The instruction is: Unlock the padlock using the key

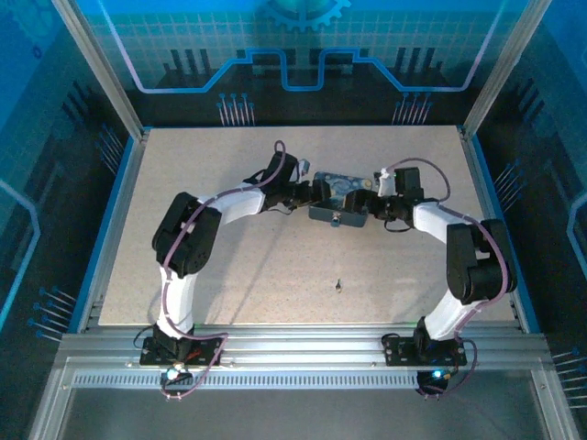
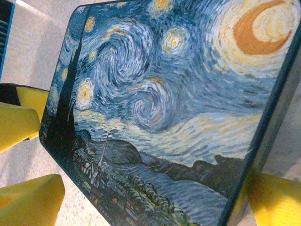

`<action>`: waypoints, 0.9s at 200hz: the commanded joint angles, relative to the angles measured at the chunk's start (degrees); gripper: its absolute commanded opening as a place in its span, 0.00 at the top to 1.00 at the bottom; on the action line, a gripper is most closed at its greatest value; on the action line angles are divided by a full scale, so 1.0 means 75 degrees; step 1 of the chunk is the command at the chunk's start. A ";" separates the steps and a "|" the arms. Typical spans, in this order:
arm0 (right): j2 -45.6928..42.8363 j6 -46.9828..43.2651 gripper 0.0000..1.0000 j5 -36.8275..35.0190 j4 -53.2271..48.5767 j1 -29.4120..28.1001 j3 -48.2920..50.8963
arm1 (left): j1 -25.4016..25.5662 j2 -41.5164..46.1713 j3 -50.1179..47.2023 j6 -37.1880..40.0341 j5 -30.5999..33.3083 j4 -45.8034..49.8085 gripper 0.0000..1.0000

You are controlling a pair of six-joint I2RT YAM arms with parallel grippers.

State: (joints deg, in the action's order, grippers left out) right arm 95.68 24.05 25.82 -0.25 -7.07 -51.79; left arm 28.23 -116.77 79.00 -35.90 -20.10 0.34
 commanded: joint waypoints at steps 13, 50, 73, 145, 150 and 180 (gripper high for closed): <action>-0.0476 0.0483 0.01 0.0433 0.0637 -0.0926 0.0548 | 0.0140 0.1025 -0.0960 0.0133 -0.0220 -0.0297 0.16; -0.1023 0.0899 0.01 -0.0048 0.1002 -0.1747 0.1273 | 0.0098 0.1996 -0.2046 0.0274 0.0058 -0.0048 0.15; -0.1341 0.1130 0.01 -0.0297 0.1201 -0.2203 0.1677 | 0.0056 0.2498 -0.2700 0.0231 0.0176 -0.0036 0.15; -0.1755 0.1188 0.00 -0.1018 0.0757 -0.2945 0.1901 | -0.0058 0.3610 -0.4026 -0.0016 0.0789 0.0056 0.12; -0.1801 0.1170 0.00 -0.1123 0.0686 -0.2945 0.1886 | -0.0077 0.3662 -0.4039 -0.0010 0.0835 0.0084 0.12; -0.2056 0.0986 0.00 -0.1659 -0.0148 -0.2936 0.1694 | -0.0250 0.3998 -0.3970 0.0050 0.1097 0.0390 0.05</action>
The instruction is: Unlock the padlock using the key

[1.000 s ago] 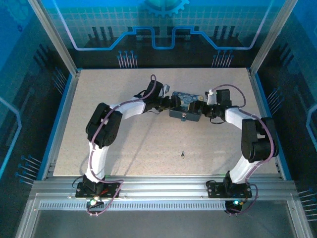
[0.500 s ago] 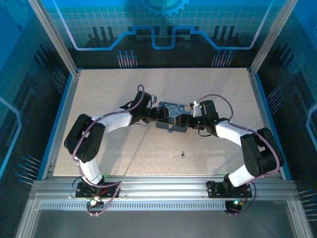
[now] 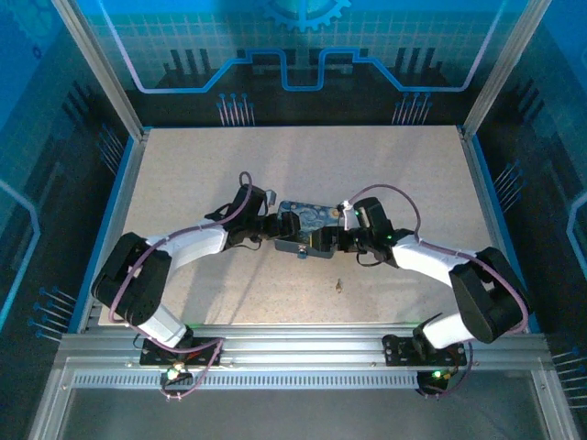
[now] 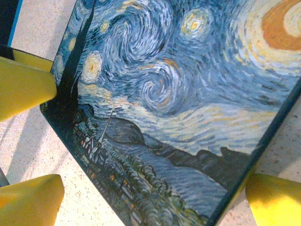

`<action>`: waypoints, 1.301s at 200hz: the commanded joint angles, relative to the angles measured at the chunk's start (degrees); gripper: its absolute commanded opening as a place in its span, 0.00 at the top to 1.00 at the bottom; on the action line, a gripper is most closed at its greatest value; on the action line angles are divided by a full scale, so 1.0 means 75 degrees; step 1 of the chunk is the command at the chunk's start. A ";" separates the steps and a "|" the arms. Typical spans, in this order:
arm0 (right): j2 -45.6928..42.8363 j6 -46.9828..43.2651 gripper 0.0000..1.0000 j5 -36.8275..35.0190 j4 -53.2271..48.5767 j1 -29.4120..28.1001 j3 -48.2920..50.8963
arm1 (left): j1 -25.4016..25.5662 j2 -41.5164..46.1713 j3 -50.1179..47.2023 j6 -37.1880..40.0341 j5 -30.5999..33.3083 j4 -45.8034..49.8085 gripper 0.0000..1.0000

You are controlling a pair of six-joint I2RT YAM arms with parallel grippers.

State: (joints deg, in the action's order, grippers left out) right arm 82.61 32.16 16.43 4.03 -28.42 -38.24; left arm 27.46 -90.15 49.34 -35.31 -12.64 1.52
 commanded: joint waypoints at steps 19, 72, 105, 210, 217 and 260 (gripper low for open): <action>-0.0577 -0.0213 0.00 -0.0967 -0.1519 -0.0088 -0.0247 | -0.0289 0.0786 -0.0027 0.0028 0.0277 0.0465 0.02; -0.2009 -0.0457 0.03 -0.2234 -0.3363 -0.0399 -0.0165 | -0.0417 0.2319 -0.0547 0.0210 0.0517 0.1125 0.01; -0.2499 0.0013 0.07 -0.2441 -0.4091 -0.0983 0.0086 | -0.0416 0.3321 -0.1179 -0.0025 0.0547 0.1214 0.01; -0.0322 0.0601 0.22 -0.3802 -0.5659 -0.3252 -0.0999 | -0.0428 0.4144 -0.1613 -0.0001 0.0899 0.1659 0.01; -0.0171 0.0598 0.23 -0.3807 -0.5664 -0.3301 -0.1067 | -0.0428 0.4163 -0.1627 0.0005 0.0899 0.1671 0.01; 0.0388 0.0768 0.29 -0.3626 -0.5411 -0.3343 -0.1135 | -0.0439 0.4464 -0.1809 -0.0041 0.0981 0.1753 0.01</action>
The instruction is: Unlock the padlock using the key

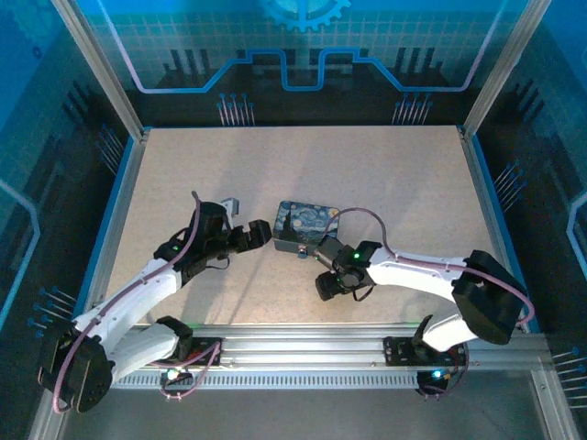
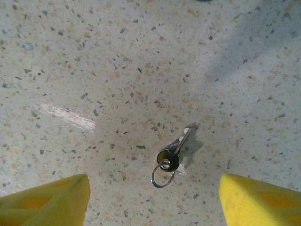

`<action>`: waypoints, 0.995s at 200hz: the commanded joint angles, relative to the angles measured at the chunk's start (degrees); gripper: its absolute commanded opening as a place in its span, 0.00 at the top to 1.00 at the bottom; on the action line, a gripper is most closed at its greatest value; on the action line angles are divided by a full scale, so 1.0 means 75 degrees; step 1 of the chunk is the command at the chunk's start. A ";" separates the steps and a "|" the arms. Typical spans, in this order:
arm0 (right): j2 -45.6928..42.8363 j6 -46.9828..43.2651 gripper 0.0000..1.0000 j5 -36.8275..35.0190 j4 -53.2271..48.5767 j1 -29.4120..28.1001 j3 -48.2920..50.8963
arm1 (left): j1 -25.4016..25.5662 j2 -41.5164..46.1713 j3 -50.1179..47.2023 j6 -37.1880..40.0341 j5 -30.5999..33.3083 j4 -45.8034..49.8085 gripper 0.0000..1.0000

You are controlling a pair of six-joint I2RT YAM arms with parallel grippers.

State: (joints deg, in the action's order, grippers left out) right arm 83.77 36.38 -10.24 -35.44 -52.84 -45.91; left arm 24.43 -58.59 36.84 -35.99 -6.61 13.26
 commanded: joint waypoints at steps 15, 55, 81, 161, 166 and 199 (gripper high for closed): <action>0.0364 0.0200 0.32 -0.0042 -0.0109 -0.0086 -0.0128 | -0.0042 0.0303 -0.0177 0.0046 0.0212 0.0223 0.01; 0.0595 0.0185 0.44 -0.0089 -0.0048 -0.0076 -0.0141 | -0.0040 0.0312 -0.0198 0.0042 0.0242 0.0258 0.01; 0.0667 0.0254 0.51 -0.0107 -0.0016 -0.0053 -0.0096 | -0.0040 0.0312 -0.0199 0.0040 0.0259 0.0272 0.01; 0.0534 0.0329 0.67 -0.0128 0.0093 0.0181 0.0178 | -0.0034 0.0265 -0.0178 0.0019 0.0237 0.0283 0.01; 0.0508 0.0329 0.67 -0.0114 0.0113 0.0205 0.0210 | -0.0037 0.0265 -0.0166 0.0023 0.0237 0.0283 0.01; 0.0229 0.0341 0.71 0.0080 0.0390 0.0416 0.0500 | -0.0040 0.0217 -0.0131 0.0010 0.0215 0.0283 0.01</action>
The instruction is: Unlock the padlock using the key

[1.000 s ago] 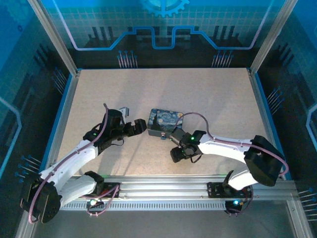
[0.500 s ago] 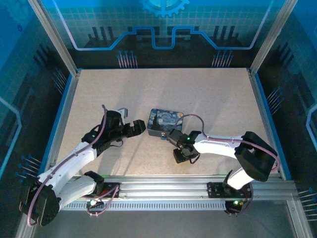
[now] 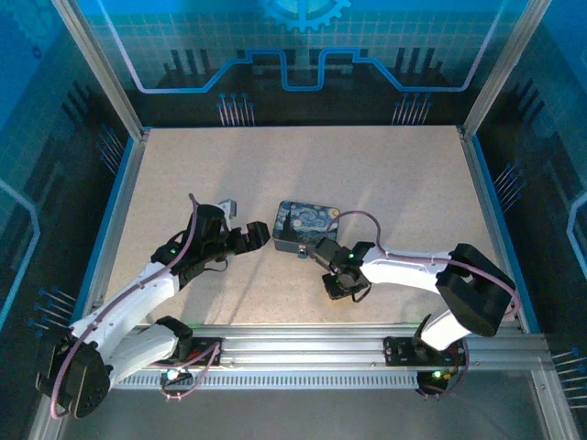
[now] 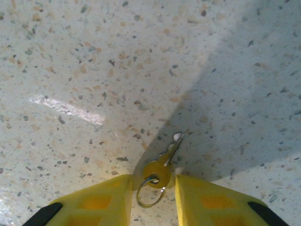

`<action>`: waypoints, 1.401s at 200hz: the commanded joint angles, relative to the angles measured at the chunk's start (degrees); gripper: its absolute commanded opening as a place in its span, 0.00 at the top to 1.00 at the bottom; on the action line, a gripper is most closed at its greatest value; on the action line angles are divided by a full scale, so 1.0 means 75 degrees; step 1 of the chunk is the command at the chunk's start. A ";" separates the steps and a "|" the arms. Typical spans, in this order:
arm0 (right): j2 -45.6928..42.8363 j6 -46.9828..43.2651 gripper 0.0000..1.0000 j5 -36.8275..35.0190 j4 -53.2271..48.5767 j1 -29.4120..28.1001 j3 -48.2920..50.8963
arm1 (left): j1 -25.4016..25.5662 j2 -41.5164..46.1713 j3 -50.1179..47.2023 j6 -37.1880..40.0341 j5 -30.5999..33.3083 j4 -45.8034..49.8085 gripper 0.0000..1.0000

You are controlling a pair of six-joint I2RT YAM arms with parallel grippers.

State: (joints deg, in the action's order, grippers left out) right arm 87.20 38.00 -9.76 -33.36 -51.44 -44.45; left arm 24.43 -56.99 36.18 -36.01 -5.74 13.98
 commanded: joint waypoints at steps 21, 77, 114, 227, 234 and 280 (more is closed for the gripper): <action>-0.0407 0.0125 0.72 0.0174 0.0297 0.0390 0.0519 | -0.0036 -0.0030 -0.0011 0.0006 0.0076 0.0198 0.01; -0.0857 -0.0024 0.79 0.0656 0.0834 0.0785 0.1044 | -0.0037 -0.0057 0.0004 -0.0037 0.0085 0.0181 0.01; -0.1072 -0.0138 0.82 0.0762 0.0899 0.0971 0.1191 | -0.0039 -0.0089 0.0025 -0.0040 0.0085 0.0180 0.01; -0.1813 -0.0458 0.96 0.1306 0.1318 0.1451 0.1622 | -0.0034 -0.0124 0.0109 -0.0150 -0.0094 0.0077 0.01; -0.1901 -0.0481 0.96 0.1383 0.1405 0.1488 0.1651 | -0.0035 -0.0122 0.0121 -0.0190 -0.0170 0.0039 0.01; -0.2588 -0.0543 0.96 0.1987 0.2143 0.1673 0.1914 | -0.0011 -0.0135 0.0259 -0.0482 -0.0813 -0.0358 0.02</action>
State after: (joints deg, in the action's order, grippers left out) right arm 70.63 34.83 1.37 -21.50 -40.05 -31.27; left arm 24.43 -57.76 36.18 -37.65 -7.81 13.87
